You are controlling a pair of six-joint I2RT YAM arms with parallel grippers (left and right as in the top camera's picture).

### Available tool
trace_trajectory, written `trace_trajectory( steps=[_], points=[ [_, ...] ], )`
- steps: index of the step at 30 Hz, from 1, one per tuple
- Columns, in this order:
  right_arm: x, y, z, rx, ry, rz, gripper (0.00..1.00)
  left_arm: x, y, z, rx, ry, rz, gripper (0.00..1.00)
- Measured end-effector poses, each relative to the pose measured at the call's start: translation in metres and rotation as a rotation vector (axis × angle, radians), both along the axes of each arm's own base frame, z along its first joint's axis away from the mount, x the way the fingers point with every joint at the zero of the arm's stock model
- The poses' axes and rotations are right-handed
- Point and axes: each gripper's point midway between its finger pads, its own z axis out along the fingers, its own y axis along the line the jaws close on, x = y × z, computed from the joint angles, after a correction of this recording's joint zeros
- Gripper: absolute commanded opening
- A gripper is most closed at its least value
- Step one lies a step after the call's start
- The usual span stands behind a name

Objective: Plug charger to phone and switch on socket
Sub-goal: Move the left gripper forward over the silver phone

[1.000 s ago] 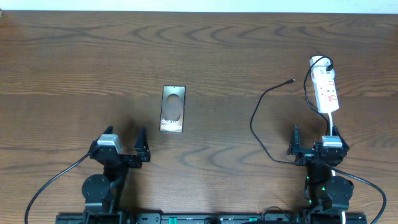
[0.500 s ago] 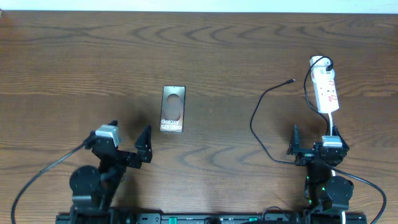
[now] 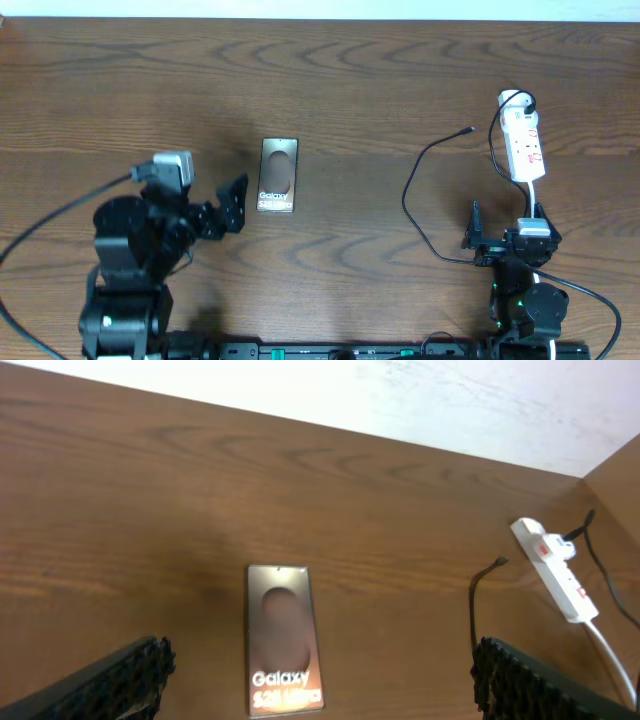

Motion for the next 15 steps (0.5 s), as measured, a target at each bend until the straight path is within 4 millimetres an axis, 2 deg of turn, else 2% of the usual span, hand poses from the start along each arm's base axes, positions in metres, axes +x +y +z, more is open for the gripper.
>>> trace_trajectory(
  steps=[3, 6, 11, 15],
  points=[
    [0.000, 0.000, 0.000, 0.000, 0.000, 0.000, 0.99, 0.012, -0.006, 0.007, 0.008, 0.016, -0.015, 0.97],
    [0.000, 0.000, 0.000, 0.000, 0.000, 0.000, 0.99, 0.022, -0.014, 0.004, 0.036, 0.056, -0.019, 0.97],
    [0.000, 0.000, 0.000, 0.000, 0.000, 0.000, 0.99, 0.036, -0.035, -0.017, 0.141, 0.128, -0.020, 0.97],
    [0.000, 0.000, 0.000, 0.000, 0.000, 0.000, 0.99, 0.043, -0.048, -0.043, 0.264, 0.179, 0.000, 0.97]
  ],
)
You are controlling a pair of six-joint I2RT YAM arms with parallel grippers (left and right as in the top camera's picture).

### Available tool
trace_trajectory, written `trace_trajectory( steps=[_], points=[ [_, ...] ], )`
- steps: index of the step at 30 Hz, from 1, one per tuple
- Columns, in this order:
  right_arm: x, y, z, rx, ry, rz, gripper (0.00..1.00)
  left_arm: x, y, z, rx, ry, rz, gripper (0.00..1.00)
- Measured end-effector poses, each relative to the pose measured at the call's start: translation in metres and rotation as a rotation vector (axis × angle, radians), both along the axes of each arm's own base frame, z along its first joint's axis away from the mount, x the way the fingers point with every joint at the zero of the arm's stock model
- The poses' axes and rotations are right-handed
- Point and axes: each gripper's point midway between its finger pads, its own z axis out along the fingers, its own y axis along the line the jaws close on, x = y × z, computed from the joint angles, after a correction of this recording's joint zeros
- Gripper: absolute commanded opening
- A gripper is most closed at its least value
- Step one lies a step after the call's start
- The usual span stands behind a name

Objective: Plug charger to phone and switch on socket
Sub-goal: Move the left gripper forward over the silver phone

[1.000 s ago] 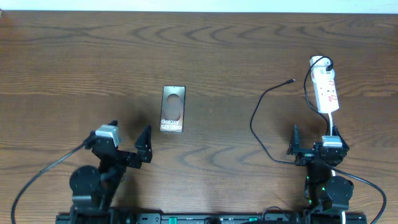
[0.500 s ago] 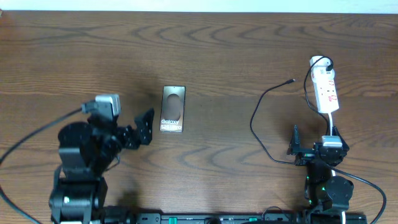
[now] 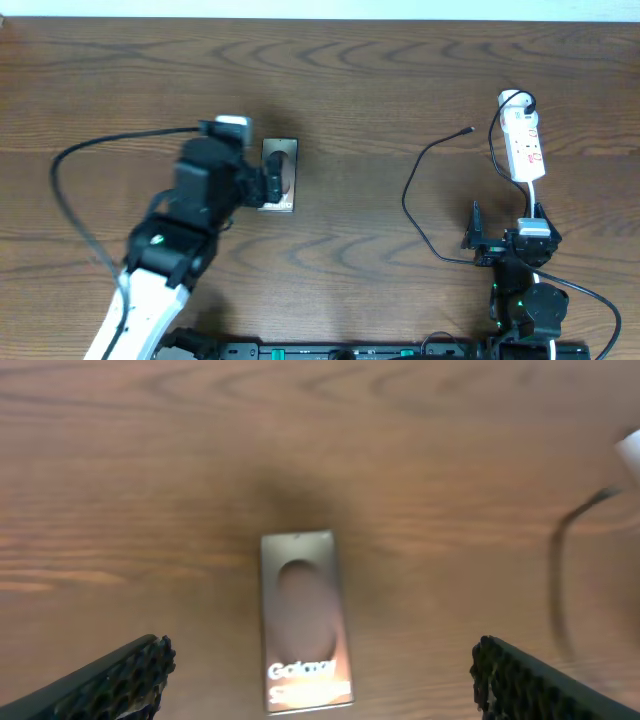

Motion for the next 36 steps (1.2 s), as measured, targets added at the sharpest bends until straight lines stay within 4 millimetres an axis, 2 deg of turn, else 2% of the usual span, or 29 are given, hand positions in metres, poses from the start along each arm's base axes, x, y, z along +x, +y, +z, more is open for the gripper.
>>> trace_trajectory(
  steps=[5, 14, 27, 36],
  points=[
    [0.000, 0.000, 0.000, 0.000, 0.000, 0.000, 0.99, 0.003, -0.011, -0.027, 0.104, 0.051, -0.001, 0.97],
    [0.000, 0.000, 0.000, 0.000, 0.000, 0.000, 0.99, 0.009, -0.009, -0.048, 0.160, 0.101, 0.019, 0.98],
    [0.000, 0.000, 0.000, 0.000, 0.000, 0.000, 0.99, 0.020, -0.014, -0.050, 0.149, 0.079, 0.020, 0.98],
    [0.000, 0.000, 0.000, 0.000, 0.000, 0.000, 0.99, 0.032, -0.021, -0.081, 0.146, 0.140, 0.048, 0.98]
  ],
)
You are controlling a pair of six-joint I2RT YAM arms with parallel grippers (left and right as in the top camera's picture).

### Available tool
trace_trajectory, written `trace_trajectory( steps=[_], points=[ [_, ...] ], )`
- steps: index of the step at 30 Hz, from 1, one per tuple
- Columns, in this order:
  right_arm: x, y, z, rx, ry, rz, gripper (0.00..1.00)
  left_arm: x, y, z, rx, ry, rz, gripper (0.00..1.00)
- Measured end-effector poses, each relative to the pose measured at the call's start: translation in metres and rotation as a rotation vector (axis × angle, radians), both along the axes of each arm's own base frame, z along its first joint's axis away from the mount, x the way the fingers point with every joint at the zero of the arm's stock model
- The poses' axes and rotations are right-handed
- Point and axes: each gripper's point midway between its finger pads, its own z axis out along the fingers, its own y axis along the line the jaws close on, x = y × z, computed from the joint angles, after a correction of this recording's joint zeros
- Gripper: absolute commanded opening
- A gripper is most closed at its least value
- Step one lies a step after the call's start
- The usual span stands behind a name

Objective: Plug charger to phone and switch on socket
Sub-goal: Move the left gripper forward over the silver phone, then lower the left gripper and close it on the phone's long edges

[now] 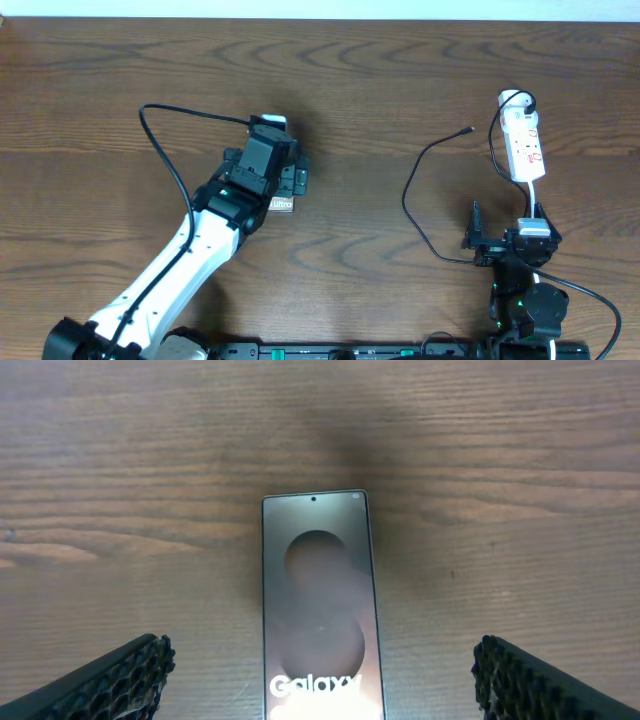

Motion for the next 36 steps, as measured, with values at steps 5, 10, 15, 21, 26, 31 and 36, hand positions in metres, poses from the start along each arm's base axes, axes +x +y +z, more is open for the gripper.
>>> trace_trajectory(
  steps=[5, 10, 15, 21, 26, 31, 36],
  points=[
    [0.000, 0.000, 0.000, 0.000, 0.000, 0.000, 0.99, 0.008, -0.003, -0.009, -0.010, 0.004, 0.013, 0.98],
    [0.000, 0.000, 0.000, 0.000, 0.000, 0.000, 0.99, 0.017, 0.007, -0.025, -0.003, 0.028, 0.053, 0.98],
    [0.000, 0.000, 0.000, 0.000, 0.000, 0.000, 0.99, 0.024, 0.027, -0.045, 0.018, 0.075, 0.108, 0.98],
    [0.000, 0.000, 0.000, 0.000, 0.000, 0.000, 0.99, 0.025, 0.018, -0.056, -0.004, 0.102, 0.063, 0.98],
    [0.000, 0.000, 0.000, 0.000, 0.000, 0.000, 0.99, 0.026, 0.013, -0.059, -0.019, 0.105, 0.043, 0.98],
    [0.000, 0.000, 0.000, 0.000, 0.000, 0.000, 0.99, 0.029, 0.011, -0.065, -0.022, 0.110, 0.039, 0.98],
    [0.000, 0.000, 0.000, 0.000, 0.000, 0.000, 0.99, 0.031, 0.011, -0.084, -0.009, 0.141, 0.040, 0.98]
  ],
)
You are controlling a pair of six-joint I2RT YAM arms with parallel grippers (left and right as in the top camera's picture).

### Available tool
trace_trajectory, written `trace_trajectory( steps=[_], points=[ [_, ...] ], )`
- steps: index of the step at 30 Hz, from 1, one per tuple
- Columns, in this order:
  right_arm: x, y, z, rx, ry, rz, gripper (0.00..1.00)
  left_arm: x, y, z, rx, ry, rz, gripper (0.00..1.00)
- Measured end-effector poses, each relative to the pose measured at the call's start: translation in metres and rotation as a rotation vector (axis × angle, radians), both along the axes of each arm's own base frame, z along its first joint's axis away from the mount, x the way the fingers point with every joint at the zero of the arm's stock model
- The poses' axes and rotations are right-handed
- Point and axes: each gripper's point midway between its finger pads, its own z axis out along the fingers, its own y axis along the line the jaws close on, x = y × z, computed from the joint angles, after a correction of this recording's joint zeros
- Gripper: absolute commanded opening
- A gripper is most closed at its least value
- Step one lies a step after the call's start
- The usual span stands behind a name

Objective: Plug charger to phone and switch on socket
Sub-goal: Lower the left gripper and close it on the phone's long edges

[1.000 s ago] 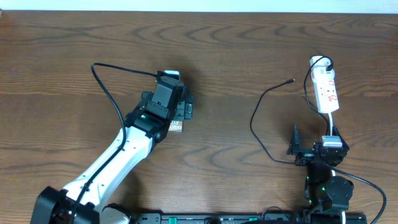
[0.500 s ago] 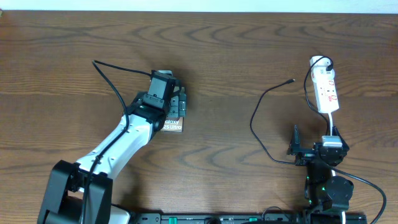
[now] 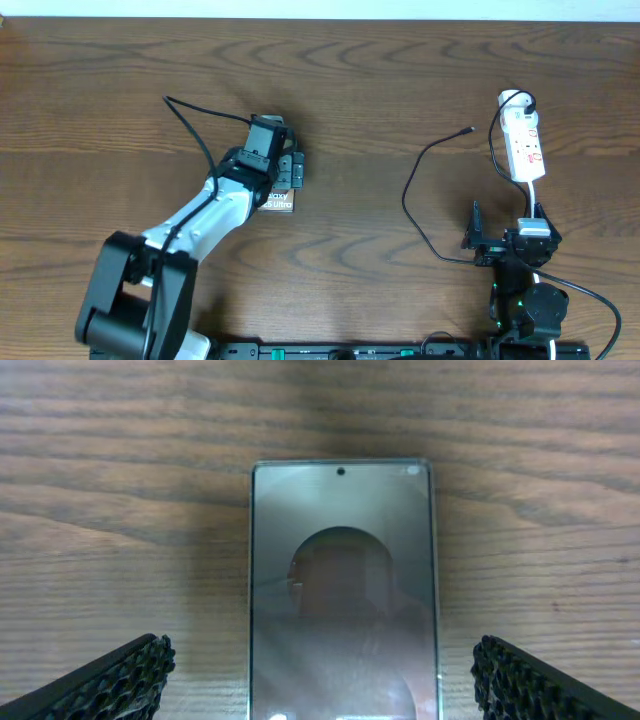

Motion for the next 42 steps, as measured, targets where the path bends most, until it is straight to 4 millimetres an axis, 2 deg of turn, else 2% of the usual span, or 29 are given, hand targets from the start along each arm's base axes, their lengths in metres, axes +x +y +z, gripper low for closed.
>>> trace_trajectory(
  steps=[5, 17, 25, 37, 42],
  points=[
    [0.000, 0.000, 0.000, 0.000, 0.000, 0.000, 0.99, -0.004, -0.003, -0.018, -0.002, 0.050, -0.012, 0.98],
    [0.000, 0.000, 0.000, 0.000, 0.000, 0.000, 0.99, -0.004, -0.006, -0.020, -0.020, 0.055, -0.022, 0.98],
    [0.000, 0.000, 0.000, 0.000, 0.000, 0.000, 0.99, -0.005, -0.006, -0.040, -0.007, 0.087, -0.022, 0.98],
    [0.000, 0.000, 0.000, 0.000, 0.000, 0.000, 0.99, -0.004, -0.007, -0.040, -0.009, 0.084, -0.023, 1.00],
    [0.000, 0.000, 0.000, 0.000, 0.000, 0.000, 0.99, -0.004, -0.008, -0.040, -0.008, 0.085, -0.025, 0.91]
  ],
)
